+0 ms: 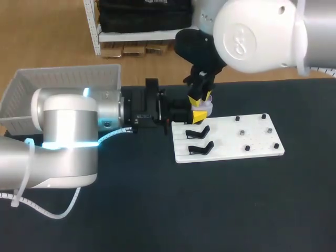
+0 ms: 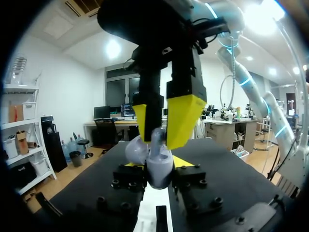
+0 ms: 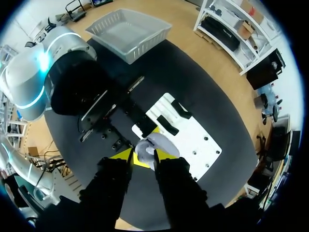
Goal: Pick up each earbud case from the left stands, insert the matching earbuds, close the lid, and place the case in the box.
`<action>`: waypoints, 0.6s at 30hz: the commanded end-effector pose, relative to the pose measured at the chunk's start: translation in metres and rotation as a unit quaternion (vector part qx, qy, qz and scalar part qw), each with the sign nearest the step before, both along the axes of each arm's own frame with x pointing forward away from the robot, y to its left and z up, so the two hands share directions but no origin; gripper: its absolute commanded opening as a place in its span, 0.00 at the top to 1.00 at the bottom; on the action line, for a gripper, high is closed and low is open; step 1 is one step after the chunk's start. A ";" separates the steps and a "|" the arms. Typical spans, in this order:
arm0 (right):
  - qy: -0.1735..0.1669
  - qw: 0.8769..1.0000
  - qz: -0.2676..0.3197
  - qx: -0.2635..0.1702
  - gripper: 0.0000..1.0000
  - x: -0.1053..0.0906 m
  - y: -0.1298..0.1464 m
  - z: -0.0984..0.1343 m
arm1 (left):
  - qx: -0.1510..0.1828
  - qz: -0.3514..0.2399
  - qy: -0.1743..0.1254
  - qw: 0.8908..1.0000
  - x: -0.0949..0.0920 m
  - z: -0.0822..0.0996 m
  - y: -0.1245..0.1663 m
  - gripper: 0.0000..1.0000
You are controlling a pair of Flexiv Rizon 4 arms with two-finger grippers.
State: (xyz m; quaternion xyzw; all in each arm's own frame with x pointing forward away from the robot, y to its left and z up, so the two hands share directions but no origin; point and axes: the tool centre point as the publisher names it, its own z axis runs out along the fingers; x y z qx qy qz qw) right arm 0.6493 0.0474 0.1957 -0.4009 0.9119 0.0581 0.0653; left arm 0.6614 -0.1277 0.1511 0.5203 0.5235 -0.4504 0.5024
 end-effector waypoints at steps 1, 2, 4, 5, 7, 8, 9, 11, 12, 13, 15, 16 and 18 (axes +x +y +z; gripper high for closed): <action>-0.002 1.000 -0.001 0.002 0.69 -0.001 -0.002 -0.001 | -0.003 0.005 -0.003 1.000 -0.003 0.001 0.001 1.00; -0.002 1.000 -0.002 0.002 0.69 -0.001 -0.002 -0.001 | -0.003 0.005 -0.003 1.000 -0.003 0.001 0.001 1.00; -0.003 1.000 -0.002 0.003 0.70 -0.001 -0.002 -0.001 | -0.003 0.005 -0.003 1.000 -0.003 0.001 0.001 1.00; -0.003 1.000 -0.002 0.003 0.69 -0.001 -0.002 -0.001 | -0.003 0.005 -0.003 1.000 -0.003 0.001 0.001 1.00; -0.006 1.000 -0.001 0.003 0.69 -0.002 -0.001 0.000 | -0.003 0.005 -0.003 1.000 -0.003 0.001 0.001 1.00; -0.009 1.000 0.000 0.001 0.69 -0.003 -0.002 0.002 | -0.003 0.005 -0.003 1.000 -0.003 0.001 0.001 1.00; -0.017 1.000 0.004 -0.001 0.69 -0.004 -0.002 0.005 | -0.003 0.005 -0.003 1.000 -0.003 0.001 0.001 1.00; -0.012 1.000 0.005 0.006 0.68 -0.008 -0.003 0.012 | -0.003 0.005 -0.003 1.000 -0.003 0.001 0.001 1.00; -0.019 1.000 0.007 0.010 0.68 -0.009 -0.003 0.016 | -0.003 0.005 -0.003 1.000 -0.003 0.001 0.001 1.00; -0.020 1.000 0.006 0.015 0.68 -0.009 -0.003 0.021 | -0.003 0.005 -0.003 1.000 -0.003 0.001 0.001 1.00; -0.016 0.999 -0.004 0.036 0.67 -0.006 -0.001 0.030 | -0.003 0.005 -0.003 1.000 -0.003 0.001 0.001 1.00; -0.015 0.999 -0.011 0.044 0.67 -0.002 0.001 0.033 | -0.003 0.005 -0.003 1.000 -0.003 0.001 0.001 1.00; -0.021 0.998 -0.027 0.052 0.67 0.008 0.004 0.033 | -0.003 0.005 -0.003 1.000 -0.003 0.001 0.001 1.00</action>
